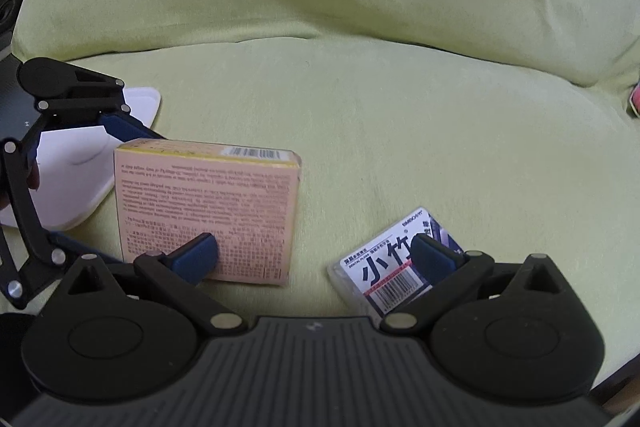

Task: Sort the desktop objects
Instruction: 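Turn the pink-beige box in the left gripper toward the right gripper, then grasp the pink-beige box with the right gripper while the left gripper releases it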

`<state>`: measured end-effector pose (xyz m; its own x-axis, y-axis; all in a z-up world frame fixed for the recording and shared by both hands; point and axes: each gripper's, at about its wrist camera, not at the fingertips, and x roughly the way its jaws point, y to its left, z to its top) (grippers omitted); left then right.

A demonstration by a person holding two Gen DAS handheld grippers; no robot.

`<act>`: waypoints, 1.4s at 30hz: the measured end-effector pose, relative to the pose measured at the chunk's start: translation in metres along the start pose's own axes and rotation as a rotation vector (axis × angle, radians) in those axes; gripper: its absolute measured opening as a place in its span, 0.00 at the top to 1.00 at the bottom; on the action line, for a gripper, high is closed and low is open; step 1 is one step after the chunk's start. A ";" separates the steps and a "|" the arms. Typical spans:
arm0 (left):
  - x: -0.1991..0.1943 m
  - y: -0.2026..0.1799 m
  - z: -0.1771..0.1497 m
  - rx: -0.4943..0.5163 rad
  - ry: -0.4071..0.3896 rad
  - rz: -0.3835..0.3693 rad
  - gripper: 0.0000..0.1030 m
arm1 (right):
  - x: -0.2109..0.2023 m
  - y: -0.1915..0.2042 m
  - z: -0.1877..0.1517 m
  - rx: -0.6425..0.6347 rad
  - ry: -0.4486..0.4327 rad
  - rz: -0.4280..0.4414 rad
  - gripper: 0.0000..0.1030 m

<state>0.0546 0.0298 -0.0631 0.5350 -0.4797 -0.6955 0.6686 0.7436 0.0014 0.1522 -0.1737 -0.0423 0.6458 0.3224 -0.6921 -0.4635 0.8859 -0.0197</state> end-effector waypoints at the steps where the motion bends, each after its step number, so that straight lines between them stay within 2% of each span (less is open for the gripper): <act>1: -0.001 0.000 0.000 -0.001 -0.006 -0.001 0.11 | 0.000 -0.001 0.000 0.008 -0.001 0.003 0.01; 2: -0.001 0.000 0.001 0.000 -0.011 -0.004 0.14 | -0.001 -0.002 0.000 0.012 -0.002 0.004 0.01; 6: 0.013 -0.005 0.009 0.044 -0.005 -0.001 0.40 | -0.004 -0.003 -0.003 0.014 -0.001 0.001 0.01; 10: 0.022 -0.022 0.009 0.169 0.014 0.010 0.43 | -0.019 -0.004 -0.004 -0.028 -0.009 -0.011 0.01; 13: 0.027 -0.037 0.007 0.280 0.031 0.015 0.48 | -0.030 -0.003 -0.004 -0.120 -0.010 -0.006 0.01; 16: 0.031 -0.045 0.009 0.364 0.042 0.010 0.49 | -0.034 0.008 -0.002 -0.294 0.008 0.015 0.02; 23: 0.034 -0.049 0.014 0.477 0.054 -0.020 0.49 | -0.026 0.054 -0.005 -0.799 0.050 0.047 0.15; 26: 0.033 -0.048 0.014 0.499 0.048 -0.028 0.49 | -0.013 0.071 -0.008 -0.970 0.079 0.062 0.28; 30: 0.033 -0.048 0.012 0.518 0.041 -0.036 0.49 | 0.006 0.085 -0.007 -1.088 0.126 0.079 0.43; 34: 0.032 -0.042 0.012 0.470 0.041 -0.007 0.44 | 0.013 0.089 -0.001 -1.075 0.171 0.093 0.45; 36: 0.030 -0.037 0.012 0.429 0.040 0.012 0.43 | 0.013 0.084 0.007 -0.996 0.196 0.110 0.50; 40: 0.029 -0.034 0.011 0.387 0.048 0.073 0.43 | 0.013 0.068 0.026 -0.752 0.288 0.131 0.58; 42: 0.030 -0.033 0.010 0.370 0.052 0.091 0.43 | 0.015 0.058 0.036 -0.610 0.340 0.169 0.58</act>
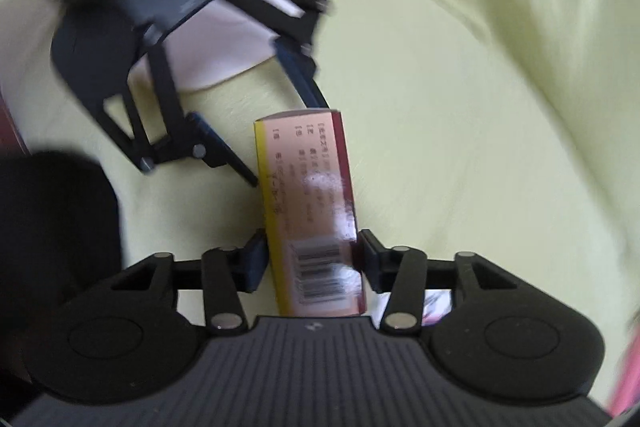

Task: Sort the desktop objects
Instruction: 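Grasp the pink-beige box with the right gripper while the left gripper releases it, then carry the pink-beige box with the right gripper over the white basin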

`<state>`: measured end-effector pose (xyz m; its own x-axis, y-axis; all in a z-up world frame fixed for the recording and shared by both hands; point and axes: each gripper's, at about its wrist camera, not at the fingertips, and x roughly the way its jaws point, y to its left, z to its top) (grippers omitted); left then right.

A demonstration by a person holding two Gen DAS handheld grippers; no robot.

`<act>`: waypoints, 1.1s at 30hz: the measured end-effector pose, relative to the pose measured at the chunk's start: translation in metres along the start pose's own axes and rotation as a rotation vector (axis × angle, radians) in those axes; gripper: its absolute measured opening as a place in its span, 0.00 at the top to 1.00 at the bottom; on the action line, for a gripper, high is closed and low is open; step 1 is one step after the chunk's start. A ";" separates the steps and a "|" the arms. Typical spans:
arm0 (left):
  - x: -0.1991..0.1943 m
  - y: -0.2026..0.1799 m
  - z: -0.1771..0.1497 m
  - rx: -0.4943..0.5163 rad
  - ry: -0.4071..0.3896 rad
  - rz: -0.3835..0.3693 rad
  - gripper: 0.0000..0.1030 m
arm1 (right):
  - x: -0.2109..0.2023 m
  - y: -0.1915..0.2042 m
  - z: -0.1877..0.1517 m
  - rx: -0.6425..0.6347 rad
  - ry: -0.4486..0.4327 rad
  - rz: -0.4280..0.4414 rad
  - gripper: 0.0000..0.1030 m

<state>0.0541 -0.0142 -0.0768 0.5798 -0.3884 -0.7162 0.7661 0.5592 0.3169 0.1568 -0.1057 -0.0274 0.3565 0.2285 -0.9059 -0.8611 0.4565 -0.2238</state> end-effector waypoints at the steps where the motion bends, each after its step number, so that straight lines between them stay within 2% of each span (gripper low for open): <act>1: 0.001 -0.001 0.000 -0.008 0.002 0.004 0.43 | 0.000 -0.005 -0.001 0.047 0.004 0.017 0.58; 3: 0.000 -0.004 0.000 -0.018 0.003 0.008 0.43 | 0.004 -0.014 -0.003 0.115 0.018 0.035 0.58; 12: 0.006 -0.001 0.001 -0.063 0.022 0.009 0.42 | 0.025 -0.033 -0.009 0.222 0.026 0.061 0.57; 16: 0.005 0.000 -0.003 -0.098 0.066 0.032 0.42 | 0.023 -0.043 -0.018 0.359 0.024 0.063 0.60; 20: 0.009 0.000 0.001 -0.129 0.080 0.021 0.42 | 0.019 -0.052 -0.035 0.542 0.018 0.129 0.60; 22: 0.013 -0.003 0.004 -0.114 0.091 0.008 0.39 | 0.026 -0.056 -0.040 0.594 0.030 0.155 0.60; 28: 0.026 -0.013 0.011 -0.076 0.106 -0.022 0.38 | 0.024 -0.053 -0.046 0.591 0.033 0.156 0.58; 33: 0.030 -0.015 0.017 -0.066 0.110 -0.019 0.38 | 0.027 -0.059 -0.048 0.579 0.035 0.162 0.60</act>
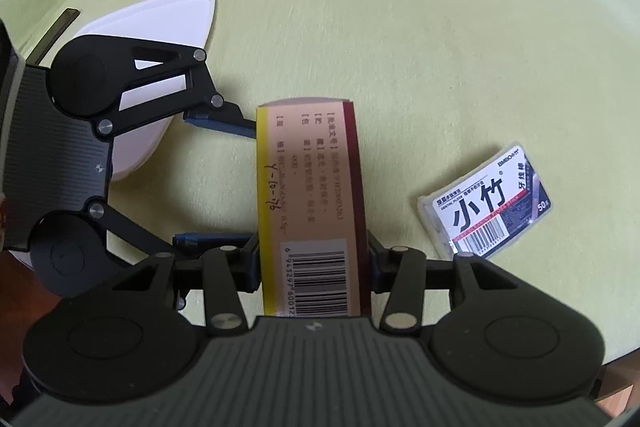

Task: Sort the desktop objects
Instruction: 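Carry the pink-beige box with the right gripper over the white basin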

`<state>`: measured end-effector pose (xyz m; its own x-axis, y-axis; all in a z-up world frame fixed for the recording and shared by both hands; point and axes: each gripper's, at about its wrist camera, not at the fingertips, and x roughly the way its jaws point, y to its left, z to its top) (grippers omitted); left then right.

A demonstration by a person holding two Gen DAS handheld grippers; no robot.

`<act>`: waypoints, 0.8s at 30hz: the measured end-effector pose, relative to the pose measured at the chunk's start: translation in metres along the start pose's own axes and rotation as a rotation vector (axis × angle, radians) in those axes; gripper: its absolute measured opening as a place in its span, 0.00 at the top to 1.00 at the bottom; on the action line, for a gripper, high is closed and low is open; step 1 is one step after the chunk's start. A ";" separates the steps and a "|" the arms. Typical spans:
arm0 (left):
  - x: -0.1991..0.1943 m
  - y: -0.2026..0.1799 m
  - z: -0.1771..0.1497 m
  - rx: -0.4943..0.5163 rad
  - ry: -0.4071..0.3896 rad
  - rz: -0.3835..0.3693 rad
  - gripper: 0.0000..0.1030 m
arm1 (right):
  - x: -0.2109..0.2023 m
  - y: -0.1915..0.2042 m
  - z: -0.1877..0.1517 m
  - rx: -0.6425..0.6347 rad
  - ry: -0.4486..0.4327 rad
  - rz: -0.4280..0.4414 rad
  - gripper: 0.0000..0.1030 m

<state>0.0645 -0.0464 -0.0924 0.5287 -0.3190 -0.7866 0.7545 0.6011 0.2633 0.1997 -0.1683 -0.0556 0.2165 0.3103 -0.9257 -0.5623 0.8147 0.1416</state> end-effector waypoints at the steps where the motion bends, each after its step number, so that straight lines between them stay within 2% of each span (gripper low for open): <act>1: 0.000 -0.001 0.001 0.005 0.002 0.002 0.38 | 0.000 0.000 -0.002 0.007 -0.009 0.000 0.61; 4: -0.001 -0.003 0.003 0.014 0.005 0.008 0.38 | 0.002 -0.001 -0.006 0.037 -0.039 0.003 0.61; 10: -0.005 -0.017 0.008 0.057 0.008 0.028 0.38 | -0.019 -0.008 -0.022 0.140 -0.118 0.012 0.61; 24: -0.017 -0.057 0.049 0.171 -0.022 0.047 0.38 | -0.061 -0.032 -0.083 0.332 -0.241 0.020 0.61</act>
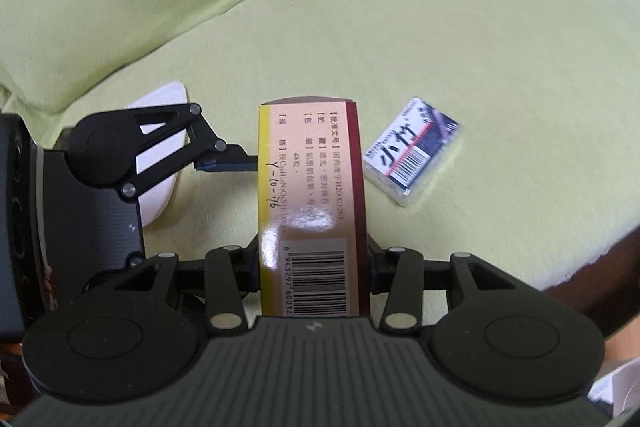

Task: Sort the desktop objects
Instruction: 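Carry the pink-beige box with the right gripper over the white basin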

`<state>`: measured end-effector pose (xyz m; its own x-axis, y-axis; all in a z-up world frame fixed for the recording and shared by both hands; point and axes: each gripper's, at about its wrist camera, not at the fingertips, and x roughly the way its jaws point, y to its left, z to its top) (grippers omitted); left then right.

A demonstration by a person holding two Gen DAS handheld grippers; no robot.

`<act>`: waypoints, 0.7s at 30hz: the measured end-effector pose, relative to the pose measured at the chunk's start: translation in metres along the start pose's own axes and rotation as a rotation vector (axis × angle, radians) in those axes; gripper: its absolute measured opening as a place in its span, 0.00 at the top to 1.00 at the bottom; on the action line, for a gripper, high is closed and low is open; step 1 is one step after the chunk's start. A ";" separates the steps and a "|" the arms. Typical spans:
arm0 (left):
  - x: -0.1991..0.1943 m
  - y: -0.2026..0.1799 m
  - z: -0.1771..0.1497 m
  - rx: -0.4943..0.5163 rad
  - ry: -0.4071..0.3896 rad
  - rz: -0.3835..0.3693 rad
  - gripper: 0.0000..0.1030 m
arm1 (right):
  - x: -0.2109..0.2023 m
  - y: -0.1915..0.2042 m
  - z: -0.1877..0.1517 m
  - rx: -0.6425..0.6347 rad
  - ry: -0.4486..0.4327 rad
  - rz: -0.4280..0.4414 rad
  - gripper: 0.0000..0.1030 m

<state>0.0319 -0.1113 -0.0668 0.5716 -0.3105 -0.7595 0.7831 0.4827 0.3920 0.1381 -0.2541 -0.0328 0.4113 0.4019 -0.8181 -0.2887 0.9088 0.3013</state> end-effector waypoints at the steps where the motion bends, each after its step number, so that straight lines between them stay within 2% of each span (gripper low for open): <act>1: 0.002 -0.001 0.003 0.006 -0.002 0.000 0.38 | -0.003 -0.002 -0.003 0.009 -0.008 0.001 0.61; 10: -0.001 -0.015 0.022 0.038 -0.033 -0.018 0.38 | -0.017 -0.008 -0.013 0.050 -0.058 0.024 0.61; 21: -0.024 -0.036 0.038 0.113 -0.060 -0.017 0.38 | -0.044 -0.022 -0.027 0.076 -0.101 0.025 0.61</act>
<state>-0.0008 -0.1523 -0.0430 0.5687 -0.3678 -0.7357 0.8136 0.3829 0.4375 0.1027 -0.2945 -0.0171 0.4910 0.4300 -0.7576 -0.2346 0.9028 0.3603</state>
